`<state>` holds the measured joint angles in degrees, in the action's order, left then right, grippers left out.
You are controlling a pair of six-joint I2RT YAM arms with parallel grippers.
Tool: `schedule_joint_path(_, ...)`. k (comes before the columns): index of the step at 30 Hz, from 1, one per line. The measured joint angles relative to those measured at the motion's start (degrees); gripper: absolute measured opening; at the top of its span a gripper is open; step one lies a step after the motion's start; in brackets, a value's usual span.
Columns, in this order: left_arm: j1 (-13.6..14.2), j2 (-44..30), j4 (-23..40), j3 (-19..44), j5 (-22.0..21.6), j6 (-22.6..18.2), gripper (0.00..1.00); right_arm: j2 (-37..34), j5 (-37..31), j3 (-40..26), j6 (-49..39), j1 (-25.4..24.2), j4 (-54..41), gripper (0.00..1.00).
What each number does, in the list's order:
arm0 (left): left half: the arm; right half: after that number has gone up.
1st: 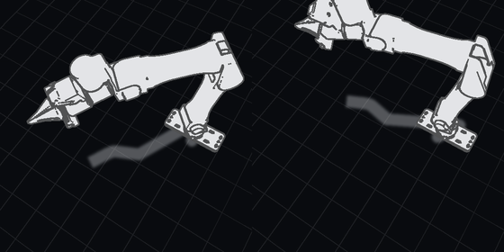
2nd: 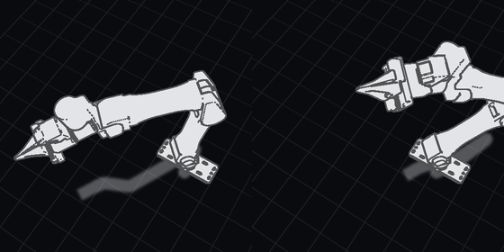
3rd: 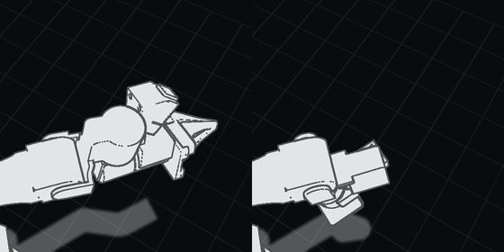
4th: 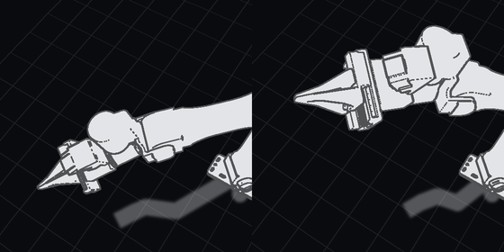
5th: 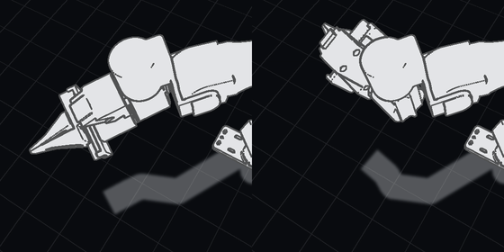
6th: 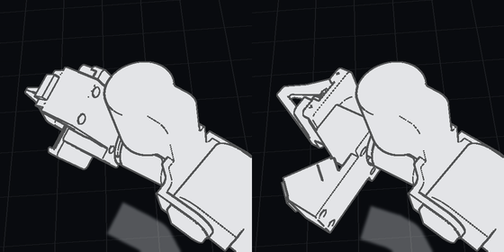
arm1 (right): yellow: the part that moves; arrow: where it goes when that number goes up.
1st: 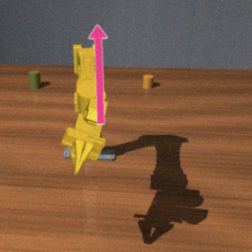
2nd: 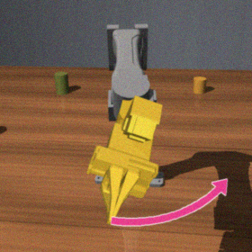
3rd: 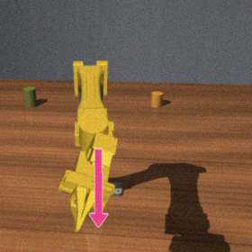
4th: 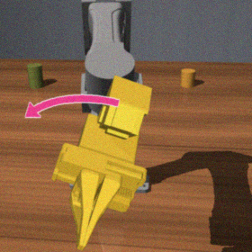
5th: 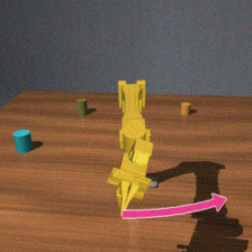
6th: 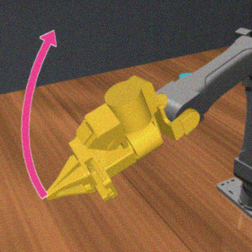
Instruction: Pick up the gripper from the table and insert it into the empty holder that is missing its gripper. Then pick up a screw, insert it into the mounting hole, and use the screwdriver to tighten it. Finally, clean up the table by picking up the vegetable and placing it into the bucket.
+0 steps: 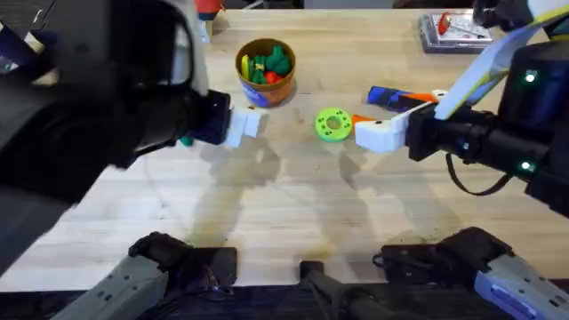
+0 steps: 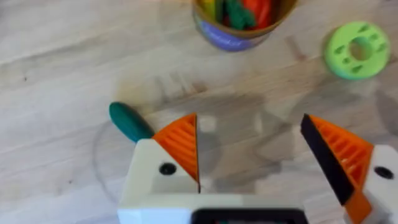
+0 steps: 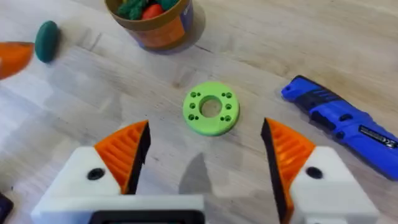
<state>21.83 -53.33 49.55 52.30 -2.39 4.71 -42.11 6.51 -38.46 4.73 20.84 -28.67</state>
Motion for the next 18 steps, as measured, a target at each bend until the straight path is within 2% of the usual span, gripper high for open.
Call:
schedule_joint_path(4, -0.80, -6.19, 0.62, 0.01, -2.80, 0.65, 0.986, 0.00, -0.01, 0.00, 0.00, 0.00, 0.00, 0.993)
schedule_joint_path(6, -2.10, -8.14, 0.60, 0.01, -4.17, 3.53, 0.986, 0.00, 0.02, 0.00, 0.00, 0.00, 0.00, 0.993)
schedule_joint_path(8, -5.15, -9.61, 0.58, 0.01, -5.06, 7.12, 0.986, 0.00, 0.12, 0.00, 0.00, 0.00, 0.00, 0.992)
schedule_joint_path(11, -11.55, -12.18, 0.16, 0.03, -5.60, 10.91, 0.986, 0.00, 0.43, 0.00, 0.00, 0.00, 0.00, 0.992)
schedule_joint_path(14, -17.60, -16.26, -1.27, 0.03, -5.48, 12.89, 0.986, 0.00, 0.43, 0.00, 0.00, 0.00, 0.00, 0.994)
schedule_joint_path(18, -22.90, -22.91, -3.48, 0.03, -4.48, 14.57, 0.986, 0.00, 0.43, 0.00, 0.00, 0.00, 0.00, 0.994)
